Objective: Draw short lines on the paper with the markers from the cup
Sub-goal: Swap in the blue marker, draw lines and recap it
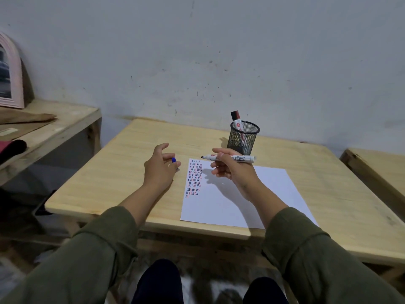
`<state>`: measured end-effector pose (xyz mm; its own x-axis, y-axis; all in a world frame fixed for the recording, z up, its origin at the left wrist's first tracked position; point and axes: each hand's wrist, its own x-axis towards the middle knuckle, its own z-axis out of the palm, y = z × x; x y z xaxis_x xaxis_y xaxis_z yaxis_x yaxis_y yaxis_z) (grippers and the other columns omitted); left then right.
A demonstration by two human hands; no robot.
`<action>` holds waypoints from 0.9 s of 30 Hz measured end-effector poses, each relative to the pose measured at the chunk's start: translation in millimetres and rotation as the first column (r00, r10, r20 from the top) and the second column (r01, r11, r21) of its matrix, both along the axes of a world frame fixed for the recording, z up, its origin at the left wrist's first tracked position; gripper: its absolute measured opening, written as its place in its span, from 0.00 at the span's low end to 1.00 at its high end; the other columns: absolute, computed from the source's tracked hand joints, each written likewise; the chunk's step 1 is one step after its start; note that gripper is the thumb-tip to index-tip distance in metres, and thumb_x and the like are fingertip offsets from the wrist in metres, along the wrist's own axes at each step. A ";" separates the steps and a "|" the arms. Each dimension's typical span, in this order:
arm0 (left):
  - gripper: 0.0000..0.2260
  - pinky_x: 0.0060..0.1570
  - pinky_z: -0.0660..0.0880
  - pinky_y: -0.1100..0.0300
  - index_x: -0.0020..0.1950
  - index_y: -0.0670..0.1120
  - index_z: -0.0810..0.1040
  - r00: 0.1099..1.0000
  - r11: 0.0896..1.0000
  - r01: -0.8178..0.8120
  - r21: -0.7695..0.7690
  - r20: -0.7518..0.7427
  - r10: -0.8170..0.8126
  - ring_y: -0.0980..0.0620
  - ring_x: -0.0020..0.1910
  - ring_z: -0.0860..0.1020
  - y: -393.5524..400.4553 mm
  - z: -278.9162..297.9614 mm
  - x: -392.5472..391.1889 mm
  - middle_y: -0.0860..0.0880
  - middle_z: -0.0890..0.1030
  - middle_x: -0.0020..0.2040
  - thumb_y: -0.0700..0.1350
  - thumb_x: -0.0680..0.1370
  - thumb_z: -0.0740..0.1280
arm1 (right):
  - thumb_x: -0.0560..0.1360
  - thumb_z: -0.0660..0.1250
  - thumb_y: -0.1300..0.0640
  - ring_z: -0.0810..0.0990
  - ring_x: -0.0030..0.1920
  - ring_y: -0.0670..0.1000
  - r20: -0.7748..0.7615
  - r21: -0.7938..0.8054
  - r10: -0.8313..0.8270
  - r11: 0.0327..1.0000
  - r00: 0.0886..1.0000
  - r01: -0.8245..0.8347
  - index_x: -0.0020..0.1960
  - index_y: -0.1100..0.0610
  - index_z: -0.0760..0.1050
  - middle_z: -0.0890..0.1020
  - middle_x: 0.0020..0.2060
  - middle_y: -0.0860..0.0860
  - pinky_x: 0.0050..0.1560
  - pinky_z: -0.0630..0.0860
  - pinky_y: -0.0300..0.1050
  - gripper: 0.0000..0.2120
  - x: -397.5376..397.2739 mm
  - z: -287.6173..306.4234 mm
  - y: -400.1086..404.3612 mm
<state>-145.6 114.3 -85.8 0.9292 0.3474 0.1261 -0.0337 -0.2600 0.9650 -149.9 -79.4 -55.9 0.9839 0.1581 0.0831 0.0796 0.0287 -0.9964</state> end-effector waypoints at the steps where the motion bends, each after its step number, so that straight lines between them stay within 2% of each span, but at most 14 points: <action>1: 0.27 0.31 0.73 0.75 0.70 0.46 0.66 1.000 1.000 -0.001 0.011 -0.002 0.001 0.49 0.57 0.77 0.2 -0.1 -3.4 0.44 0.77 0.61 0.36 0.73 0.70 | 0.77 0.62 0.60 0.79 0.35 0.52 -0.009 -0.006 0.009 1.000 1.000 -0.010 0.49 0.56 0.79 0.81 0.38 0.57 0.39 0.77 0.41 0.07 -1.8 -0.3 0.2; 3: 0.28 0.35 0.71 0.79 0.70 0.46 0.65 1.000 0.996 0.004 0.089 -0.005 -0.003 0.49 0.64 0.74 0.5 -1.0 -13.5 0.45 0.74 0.65 0.38 0.73 0.70 | 0.76 0.64 0.60 0.79 0.33 0.52 -0.011 -0.030 0.027 0.999 1.000 -0.028 0.46 0.58 0.79 0.81 0.36 0.57 0.36 0.76 0.40 0.05 -6.1 -2.1 1.1; 4: 0.28 0.42 0.71 0.78 0.70 0.47 0.65 1.000 0.988 0.006 0.152 0.003 -0.007 0.49 0.65 0.73 1.3 -1.6 -19.4 0.46 0.73 0.66 0.40 0.73 0.70 | 0.76 0.65 0.60 0.78 0.31 0.51 -0.007 -0.044 0.036 0.998 0.999 -0.036 0.44 0.58 0.79 0.80 0.35 0.57 0.35 0.75 0.40 0.05 -8.5 -3.5 1.9; 5: 0.27 0.50 0.69 0.74 0.70 0.47 0.66 1.000 0.977 0.007 0.215 0.016 -0.011 0.50 0.65 0.73 2.2 -2.2 -25.3 0.46 0.73 0.67 0.41 0.73 0.71 | 0.75 0.67 0.59 0.76 0.29 0.50 0.000 -0.060 0.037 0.998 0.999 -0.037 0.42 0.58 0.78 0.79 0.33 0.56 0.33 0.74 0.40 0.05 -10.4 -5.1 2.7; 7: 0.26 0.55 0.68 0.65 0.69 0.48 0.68 0.999 0.950 0.018 0.312 0.030 -0.028 0.52 0.63 0.74 3.3 -1.8 -38.8 0.47 0.74 0.66 0.43 0.73 0.71 | 0.75 0.68 0.60 0.74 0.26 0.49 0.006 -0.083 0.035 0.996 0.999 -0.034 0.40 0.59 0.77 0.78 0.29 0.55 0.30 0.72 0.40 0.05 -13.5 -8.5 4.6; 10: 0.26 0.57 0.68 0.64 0.67 0.49 0.69 0.992 0.896 0.124 0.426 -0.055 -0.111 0.54 0.62 0.75 3.9 -0.8 -60.2 0.50 0.77 0.64 0.47 0.71 0.71 | 0.74 0.67 0.62 0.73 0.26 0.51 -0.015 -0.094 0.044 0.995 0.999 -0.045 0.44 0.60 0.78 0.78 0.27 0.53 0.29 0.70 0.41 0.02 -19.2 -12.2 9.4; 12: 0.29 0.59 0.68 0.63 0.68 0.50 0.68 0.973 0.849 0.229 0.476 -0.147 -0.180 0.54 0.63 0.75 4.5 -2.0 -72.4 0.50 0.78 0.63 0.51 0.69 0.73 | 0.73 0.68 0.63 0.73 0.28 0.50 -0.044 -0.099 0.049 0.994 0.998 -0.053 0.47 0.62 0.79 0.78 0.29 0.55 0.29 0.70 0.40 0.04 -23.7 -14.1 12.6; 15: 0.33 0.60 0.66 0.64 0.70 0.51 0.66 0.950 0.802 0.310 0.510 -0.208 -0.235 0.55 0.66 0.73 6.0 -3.5 -81.4 0.52 0.76 0.67 0.53 0.68 0.73 | 0.72 0.69 0.63 0.73 0.27 0.46 -0.058 -0.128 0.043 0.991 0.997 -0.050 0.45 0.63 0.80 0.77 0.28 0.53 0.28 0.69 0.35 0.04 -29.5 -17.8 16.2; 21: 0.35 0.62 0.68 0.60 0.70 0.51 0.66 0.955 0.807 0.294 0.512 -0.193 -0.226 0.55 0.65 0.74 7.5 -2.8 -83.2 0.53 0.76 0.67 0.55 0.66 0.75 | 0.72 0.67 0.58 0.72 0.25 0.42 -0.010 -0.223 0.000 0.975 1.000 -0.002 0.38 0.58 0.78 0.77 0.25 0.48 0.29 0.68 0.36 0.06 -36.4 -26.5 18.3; 27: 0.36 0.62 0.69 0.59 0.70 0.51 0.65 0.956 0.808 0.290 0.513 -0.191 -0.223 0.54 0.65 0.74 8.3 -2.9 -83.9 0.53 0.76 0.67 0.55 0.66 0.75 | 0.73 0.66 0.57 0.73 0.25 0.41 0.015 -0.274 -0.006 0.962 1.000 0.010 0.37 0.57 0.77 0.78 0.26 0.47 0.31 0.69 0.37 0.07 -38.1 -27.7 20.3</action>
<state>-229.5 122.6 -88.8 0.9943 0.0049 0.1065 -0.0693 -0.7295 0.6804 -188.0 -59.1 -83.6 0.9843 0.1685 0.0517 0.0928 -0.2462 -0.9648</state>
